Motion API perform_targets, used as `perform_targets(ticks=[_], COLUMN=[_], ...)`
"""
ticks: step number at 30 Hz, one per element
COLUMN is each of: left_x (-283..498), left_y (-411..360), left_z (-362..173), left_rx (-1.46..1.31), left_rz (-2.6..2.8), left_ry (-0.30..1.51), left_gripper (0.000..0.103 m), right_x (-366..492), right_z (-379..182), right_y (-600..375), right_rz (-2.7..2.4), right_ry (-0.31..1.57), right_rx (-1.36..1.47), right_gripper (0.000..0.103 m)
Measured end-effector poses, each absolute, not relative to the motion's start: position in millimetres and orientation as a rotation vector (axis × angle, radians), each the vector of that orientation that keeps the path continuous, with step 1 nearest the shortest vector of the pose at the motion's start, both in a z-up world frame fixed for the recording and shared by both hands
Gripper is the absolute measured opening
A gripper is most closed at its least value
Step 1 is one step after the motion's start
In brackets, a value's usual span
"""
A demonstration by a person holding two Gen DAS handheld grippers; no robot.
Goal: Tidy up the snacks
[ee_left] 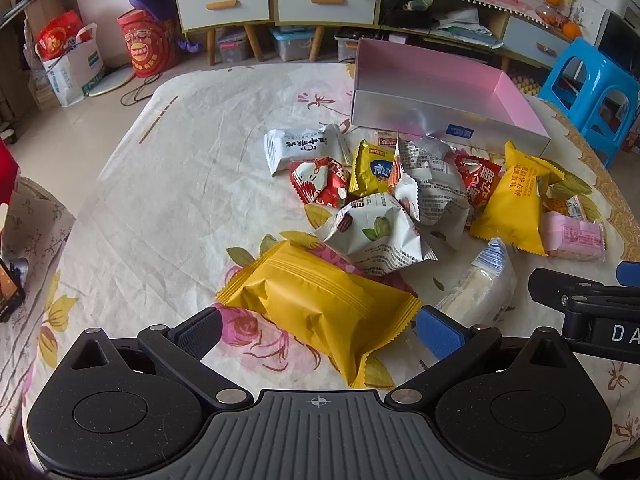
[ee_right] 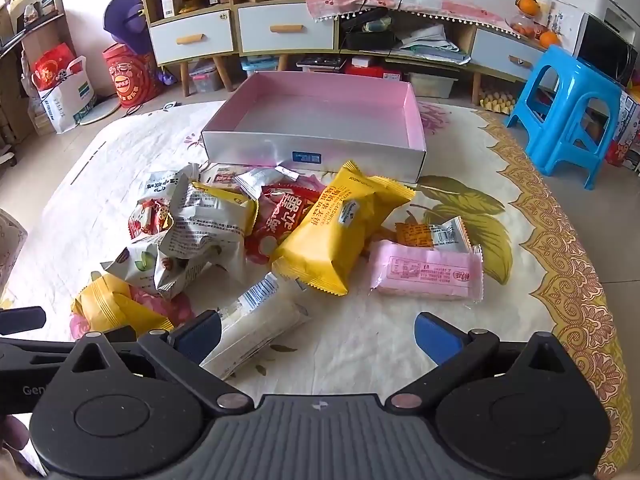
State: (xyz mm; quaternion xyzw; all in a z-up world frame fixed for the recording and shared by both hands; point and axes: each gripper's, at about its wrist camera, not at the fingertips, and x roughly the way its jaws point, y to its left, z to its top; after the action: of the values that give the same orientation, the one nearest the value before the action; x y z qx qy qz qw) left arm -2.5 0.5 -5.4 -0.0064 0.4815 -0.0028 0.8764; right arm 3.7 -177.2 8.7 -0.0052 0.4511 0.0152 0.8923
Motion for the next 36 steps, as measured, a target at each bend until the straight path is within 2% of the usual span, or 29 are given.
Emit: perform_targets(ticks=[36], left_x=[-2.6], left_y=[1.4], left_z=[-6.3], left_rx=[-0.014], left_rz=[-0.003], left_ry=[1.006], left_gripper=[0.103], right_x=[3.9], right_z=[9.1], right_y=[-176.4], right_rz=[0.030], right_ry=[0.940], right_rx=[-0.017], right_gripper=[0.095])
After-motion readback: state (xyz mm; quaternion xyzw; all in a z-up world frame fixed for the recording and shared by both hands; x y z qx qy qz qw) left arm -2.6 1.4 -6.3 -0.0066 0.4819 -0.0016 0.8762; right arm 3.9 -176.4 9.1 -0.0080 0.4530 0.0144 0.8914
